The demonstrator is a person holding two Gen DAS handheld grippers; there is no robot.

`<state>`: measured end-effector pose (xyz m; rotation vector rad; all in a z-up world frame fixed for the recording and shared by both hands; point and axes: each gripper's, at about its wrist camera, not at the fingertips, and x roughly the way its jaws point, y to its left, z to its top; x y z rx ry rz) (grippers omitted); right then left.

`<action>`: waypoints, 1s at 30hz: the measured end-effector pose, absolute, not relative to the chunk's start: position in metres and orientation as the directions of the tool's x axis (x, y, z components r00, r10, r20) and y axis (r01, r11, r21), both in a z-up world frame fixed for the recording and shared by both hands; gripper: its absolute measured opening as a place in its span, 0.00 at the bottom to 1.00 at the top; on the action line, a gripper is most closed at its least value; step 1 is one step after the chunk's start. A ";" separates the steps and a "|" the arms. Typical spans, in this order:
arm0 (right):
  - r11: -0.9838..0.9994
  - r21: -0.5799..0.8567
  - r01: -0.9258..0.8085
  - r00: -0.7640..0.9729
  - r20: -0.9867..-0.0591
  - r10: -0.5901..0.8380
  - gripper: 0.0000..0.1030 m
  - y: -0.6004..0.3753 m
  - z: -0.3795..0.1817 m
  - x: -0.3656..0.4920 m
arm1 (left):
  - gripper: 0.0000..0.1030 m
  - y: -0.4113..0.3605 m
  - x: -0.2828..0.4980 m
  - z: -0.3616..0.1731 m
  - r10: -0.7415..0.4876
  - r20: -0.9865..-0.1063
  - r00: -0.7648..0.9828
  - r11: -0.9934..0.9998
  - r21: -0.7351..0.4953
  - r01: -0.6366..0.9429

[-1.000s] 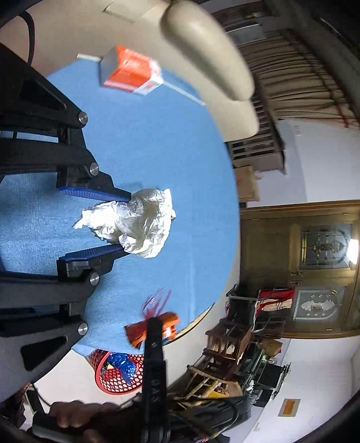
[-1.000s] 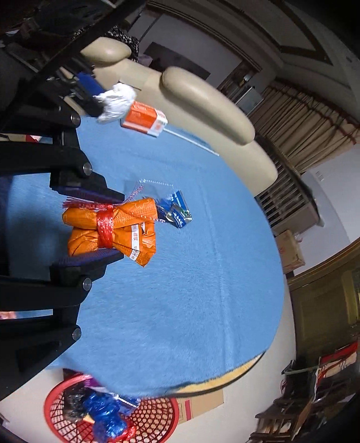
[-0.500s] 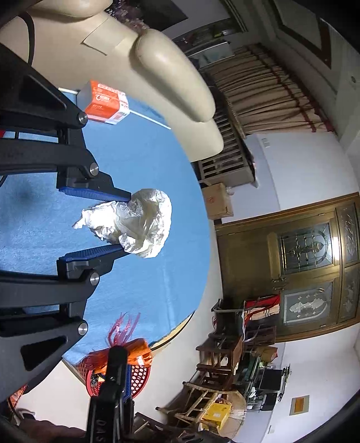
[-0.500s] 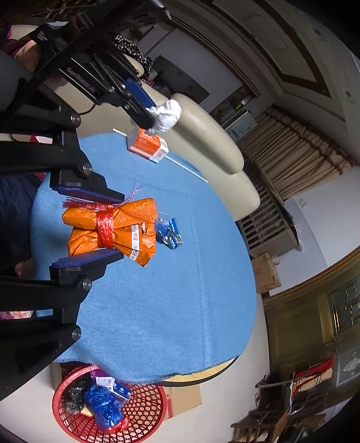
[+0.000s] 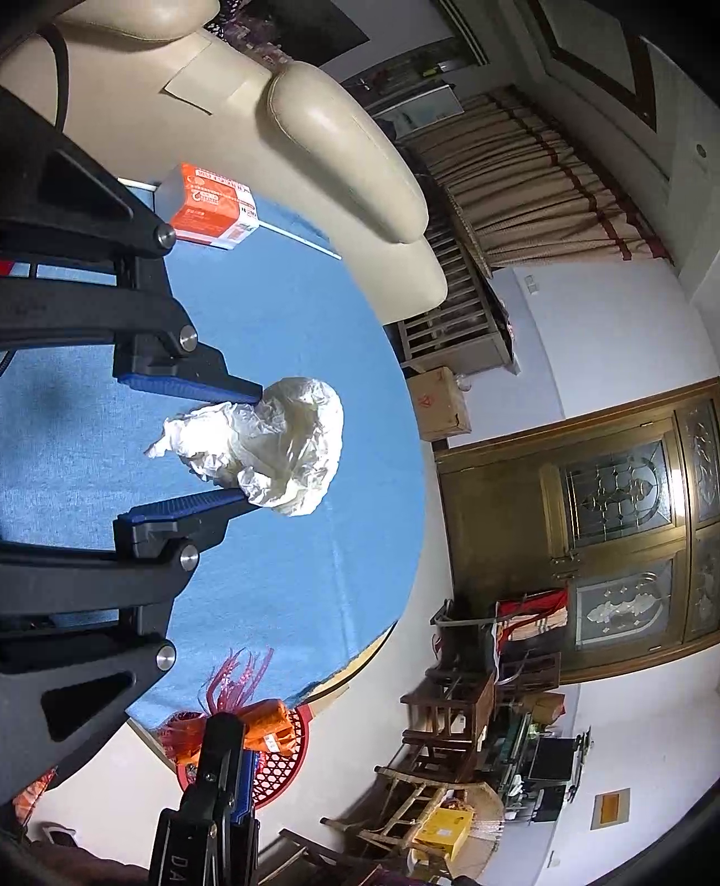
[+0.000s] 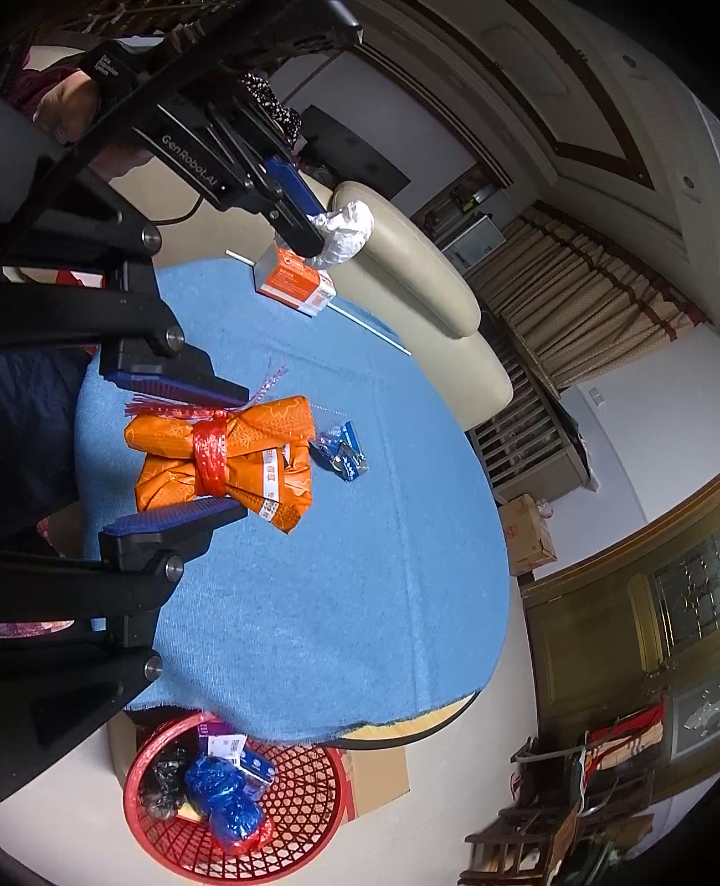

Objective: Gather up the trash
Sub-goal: 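Lift the orange wrapper and white tissue off the table with both tools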

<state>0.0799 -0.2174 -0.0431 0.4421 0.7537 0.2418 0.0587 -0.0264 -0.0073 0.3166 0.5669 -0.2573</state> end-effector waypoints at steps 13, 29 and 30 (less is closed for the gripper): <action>0.877 0.480 -0.027 0.708 -0.610 0.356 0.35 -0.229 -0.049 0.078 | 0.32 -0.033 0.064 -0.014 -0.161 -0.577 0.800 0.914 0.220 0.342; 0.871 0.491 -0.007 0.701 -0.619 0.354 0.35 -0.233 -0.057 0.082 | 0.32 -0.039 0.060 -0.017 -0.165 -0.578 0.799 0.909 0.226 0.351; 0.872 0.489 -0.005 0.701 -0.620 0.352 0.35 -0.234 -0.057 0.082 | 0.32 -0.040 0.060 -0.018 -0.165 -0.579 0.799 0.908 0.227 0.352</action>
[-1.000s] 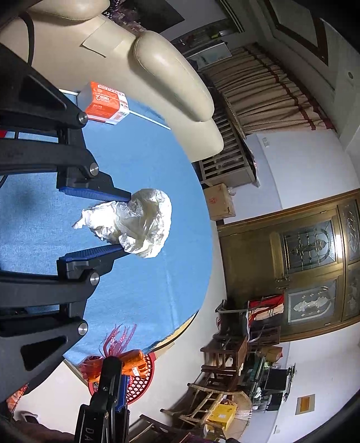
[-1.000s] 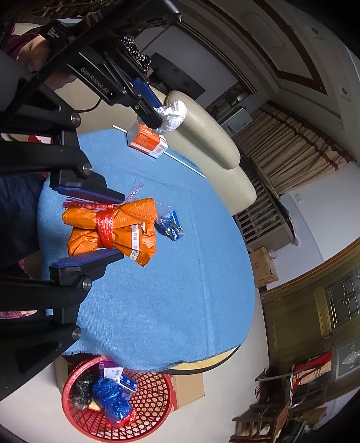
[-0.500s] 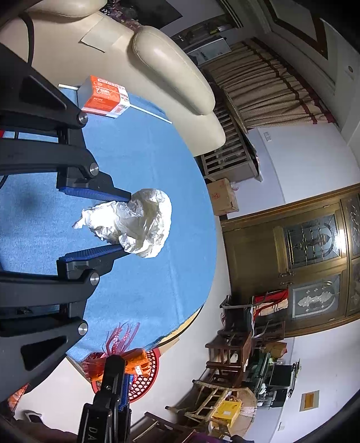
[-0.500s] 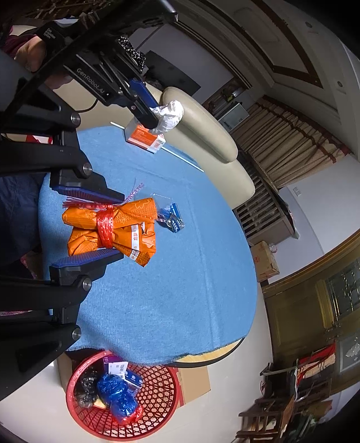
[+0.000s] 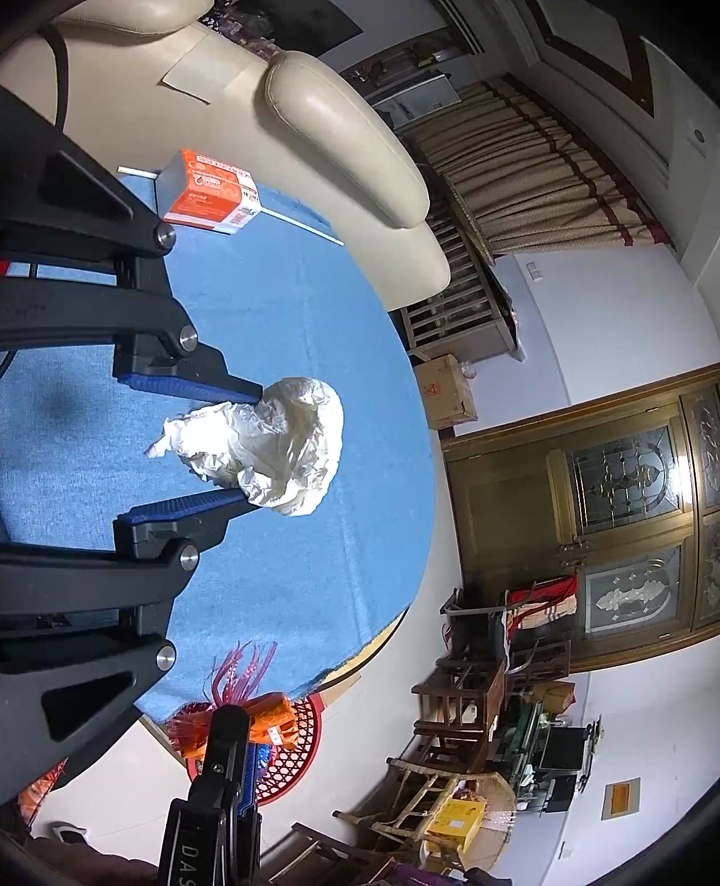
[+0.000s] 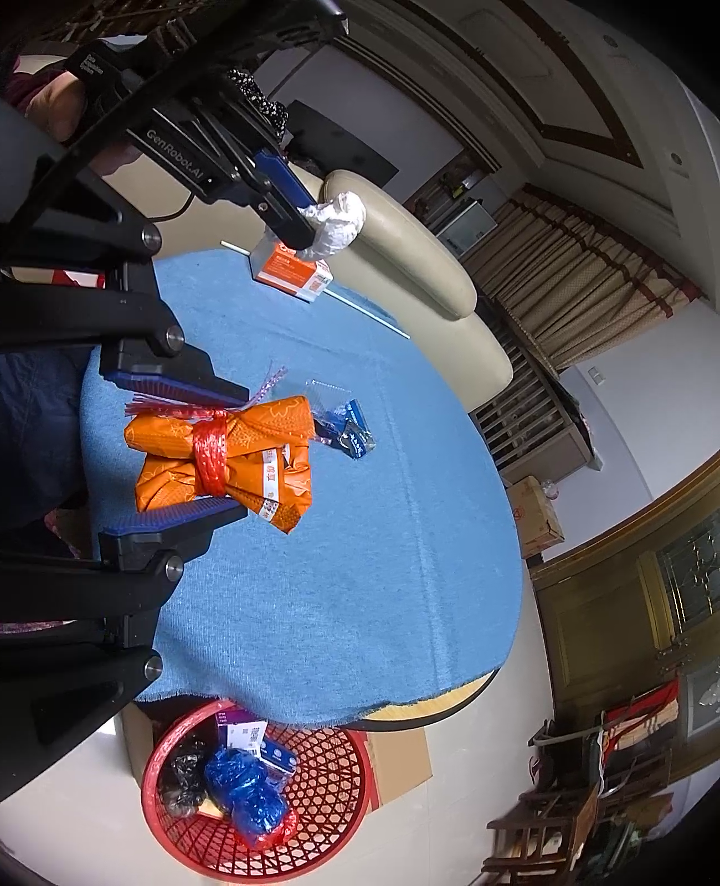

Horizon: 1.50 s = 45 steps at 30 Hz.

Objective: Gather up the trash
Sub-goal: 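Lift the orange wrapper and white tissue off the table with both tools, then hold the orange wrapper and white tissue raised above the table with both tools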

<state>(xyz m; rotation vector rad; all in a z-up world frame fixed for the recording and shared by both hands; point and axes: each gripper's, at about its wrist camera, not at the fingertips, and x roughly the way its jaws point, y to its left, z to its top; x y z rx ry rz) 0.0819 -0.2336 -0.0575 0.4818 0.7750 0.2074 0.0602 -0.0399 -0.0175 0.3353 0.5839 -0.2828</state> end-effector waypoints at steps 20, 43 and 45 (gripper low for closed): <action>0.860 0.510 0.008 0.691 -0.624 0.364 0.35 -0.238 -0.068 0.082 | 0.32 -0.048 0.059 -0.022 -0.172 -0.590 0.789 0.894 0.242 0.376; 0.855 0.519 0.007 0.682 -0.628 0.375 0.35 -0.237 -0.074 0.085 | 0.32 -0.048 0.064 -0.027 -0.168 -0.603 0.780 0.895 0.238 0.377; 0.857 0.515 0.008 0.684 -0.628 0.371 0.35 -0.237 -0.075 0.085 | 0.32 -0.048 0.064 -0.028 -0.168 -0.605 0.778 0.896 0.236 0.377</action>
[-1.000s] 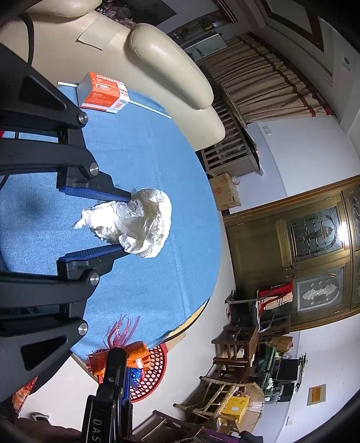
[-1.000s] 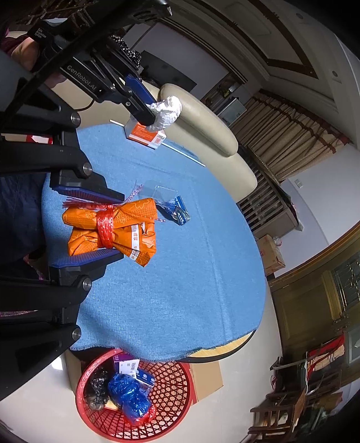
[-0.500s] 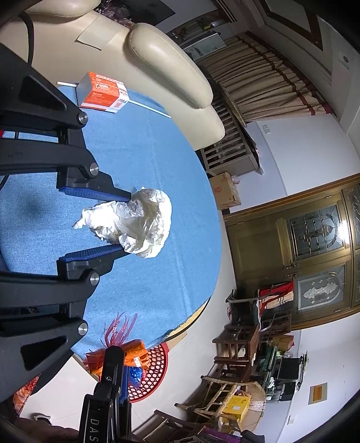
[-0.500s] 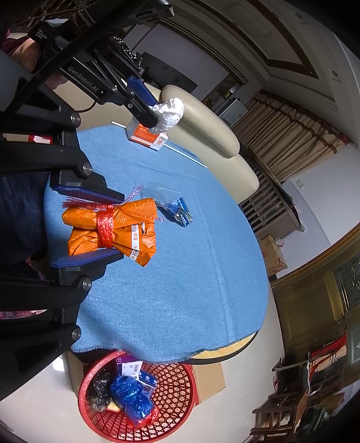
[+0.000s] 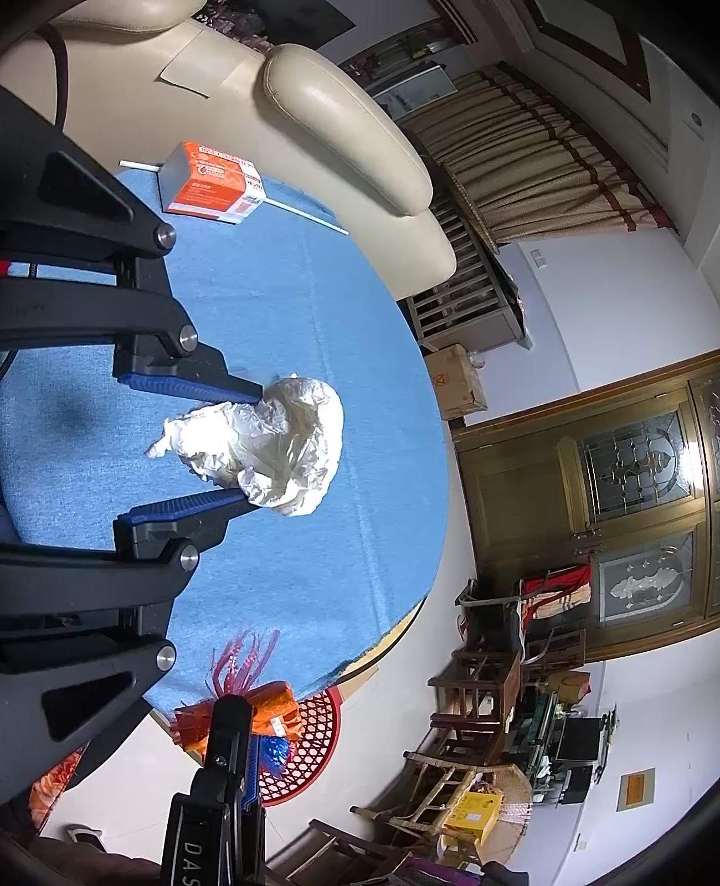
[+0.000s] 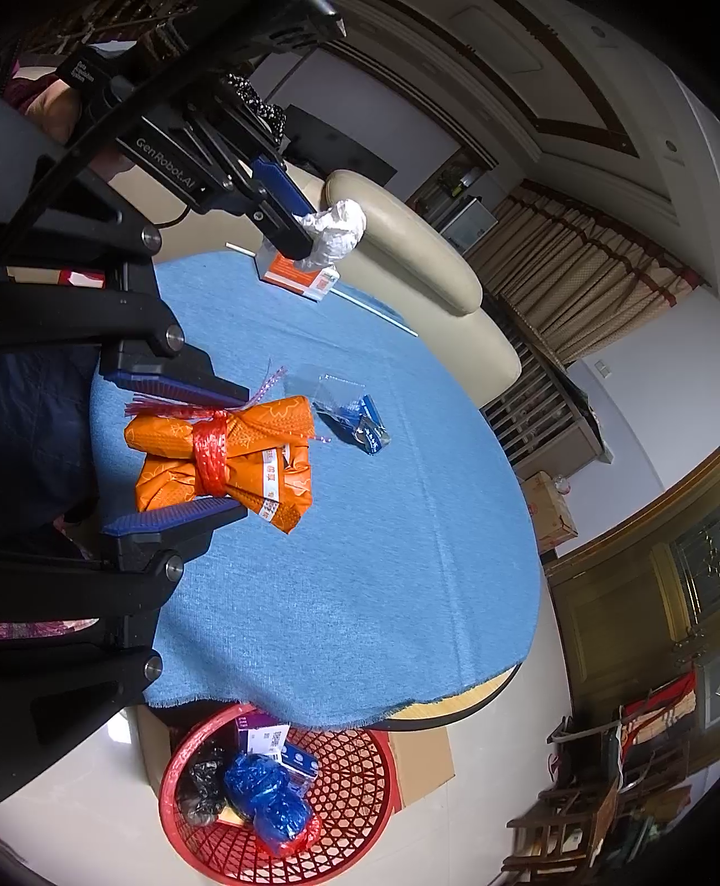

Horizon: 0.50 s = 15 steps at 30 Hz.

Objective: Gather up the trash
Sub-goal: 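Hold the orange wrapper and white tissue raised above the table with both tools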

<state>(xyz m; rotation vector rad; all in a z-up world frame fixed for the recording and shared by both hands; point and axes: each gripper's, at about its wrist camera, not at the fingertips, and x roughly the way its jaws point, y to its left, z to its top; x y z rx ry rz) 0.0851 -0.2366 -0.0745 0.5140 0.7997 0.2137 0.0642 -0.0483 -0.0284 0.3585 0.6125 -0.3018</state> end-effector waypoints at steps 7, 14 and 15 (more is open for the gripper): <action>0.855 0.518 0.009 0.681 -0.630 0.374 0.35 -0.236 -0.075 0.085 | 0.32 -0.048 0.066 -0.030 -0.167 -0.609 0.775 0.896 0.234 0.377; 0.854 0.520 0.016 0.683 -0.630 0.370 0.35 -0.238 -0.075 0.083 | 0.32 -0.050 0.067 -0.033 -0.165 -0.612 0.773 0.894 0.239 0.380; 0.852 0.523 0.018 0.683 -0.629 0.371 0.35 -0.239 -0.075 0.083 | 0.32 -0.050 0.068 -0.033 -0.164 -0.613 0.773 0.893 0.240 0.380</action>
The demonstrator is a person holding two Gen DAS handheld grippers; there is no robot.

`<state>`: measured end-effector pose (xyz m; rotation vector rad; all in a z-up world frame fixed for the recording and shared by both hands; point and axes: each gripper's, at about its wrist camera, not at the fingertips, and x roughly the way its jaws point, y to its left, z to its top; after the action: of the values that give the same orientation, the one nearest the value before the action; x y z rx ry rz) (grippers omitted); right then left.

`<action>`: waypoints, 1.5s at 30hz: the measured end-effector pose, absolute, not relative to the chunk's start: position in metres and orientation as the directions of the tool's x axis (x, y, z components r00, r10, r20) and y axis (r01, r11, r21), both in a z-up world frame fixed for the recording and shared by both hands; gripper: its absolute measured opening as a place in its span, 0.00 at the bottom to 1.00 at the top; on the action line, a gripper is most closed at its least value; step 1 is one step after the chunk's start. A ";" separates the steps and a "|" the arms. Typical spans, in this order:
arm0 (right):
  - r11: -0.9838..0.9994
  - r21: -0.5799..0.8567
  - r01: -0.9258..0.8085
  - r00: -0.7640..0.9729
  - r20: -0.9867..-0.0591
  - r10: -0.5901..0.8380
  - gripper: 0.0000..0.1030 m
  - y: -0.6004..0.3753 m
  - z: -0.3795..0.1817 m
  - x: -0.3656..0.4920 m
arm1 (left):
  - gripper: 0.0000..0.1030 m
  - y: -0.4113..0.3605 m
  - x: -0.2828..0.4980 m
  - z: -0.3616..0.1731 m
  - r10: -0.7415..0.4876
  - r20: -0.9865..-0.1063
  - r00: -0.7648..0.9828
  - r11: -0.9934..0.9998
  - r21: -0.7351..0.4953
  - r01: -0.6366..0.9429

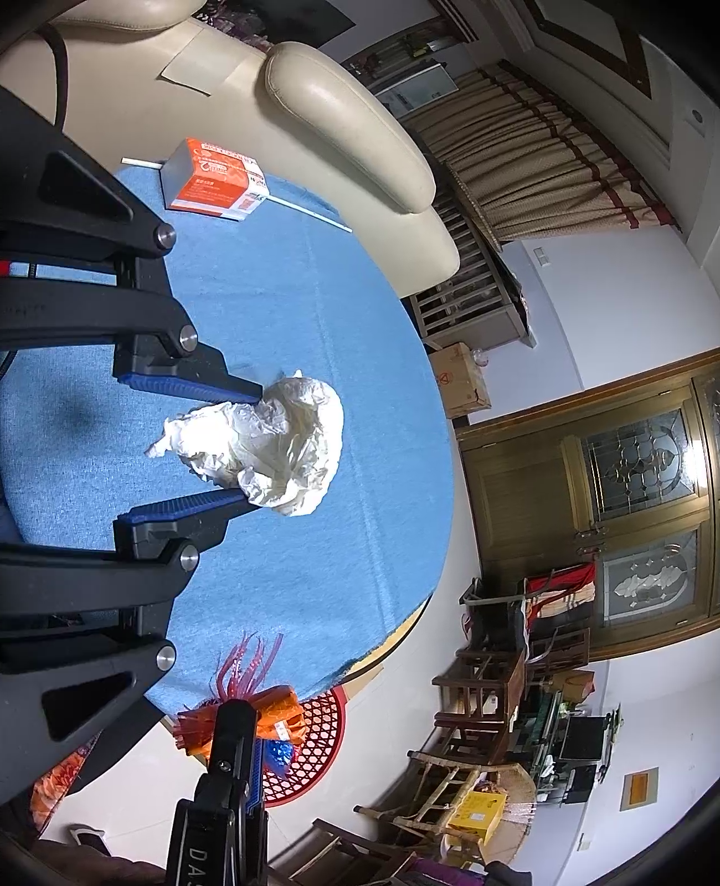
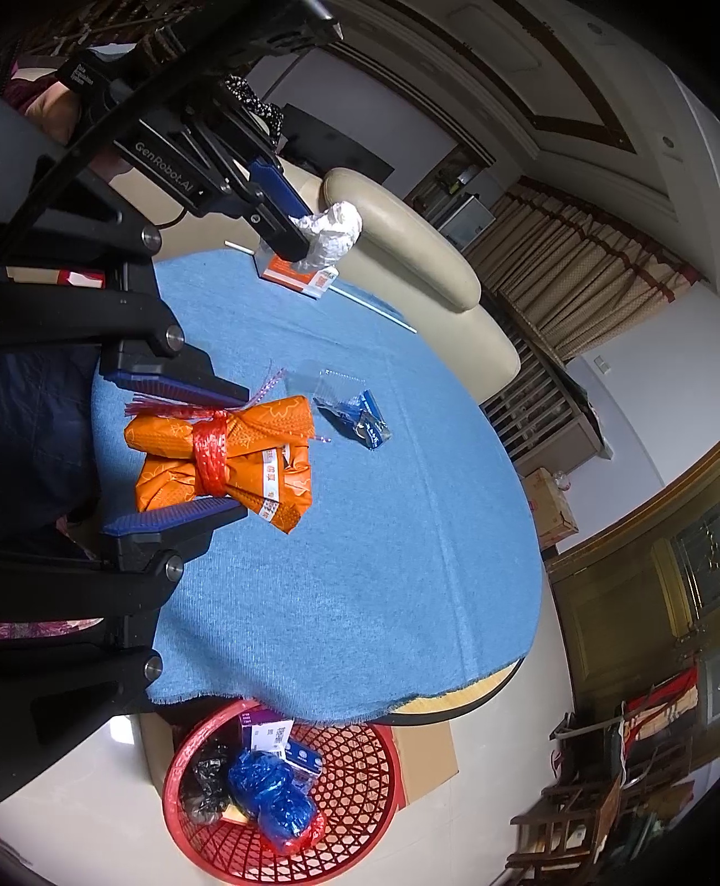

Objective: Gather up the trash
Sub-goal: 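Hold the orange wrapper and white tissue raised above the table with both tools, then carry the orange wrapper and white tissue over the red basket with both tools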

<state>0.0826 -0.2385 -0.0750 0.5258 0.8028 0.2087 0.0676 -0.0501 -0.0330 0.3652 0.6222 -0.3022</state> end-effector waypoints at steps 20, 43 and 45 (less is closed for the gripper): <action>0.840 0.541 0.038 0.694 -0.619 0.367 0.35 -0.251 -0.077 0.074 | 0.32 -0.056 0.066 -0.035 -0.168 -0.620 0.766 0.880 0.256 0.400; 0.822 0.565 0.079 0.708 -0.612 0.352 0.35 -0.273 -0.078 0.063 | 0.32 -0.073 0.066 -0.036 -0.175 -0.631 0.756 0.854 0.285 0.436; 0.820 0.566 0.085 0.711 -0.611 0.348 0.35 -0.276 -0.078 0.061 | 0.32 -0.077 0.065 -0.037 -0.178 -0.633 0.754 0.849 0.288 0.442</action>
<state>0.0615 -0.2756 -0.0775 0.6058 0.7769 0.1566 0.0649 -0.0770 -0.0371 0.4439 0.6330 -0.3504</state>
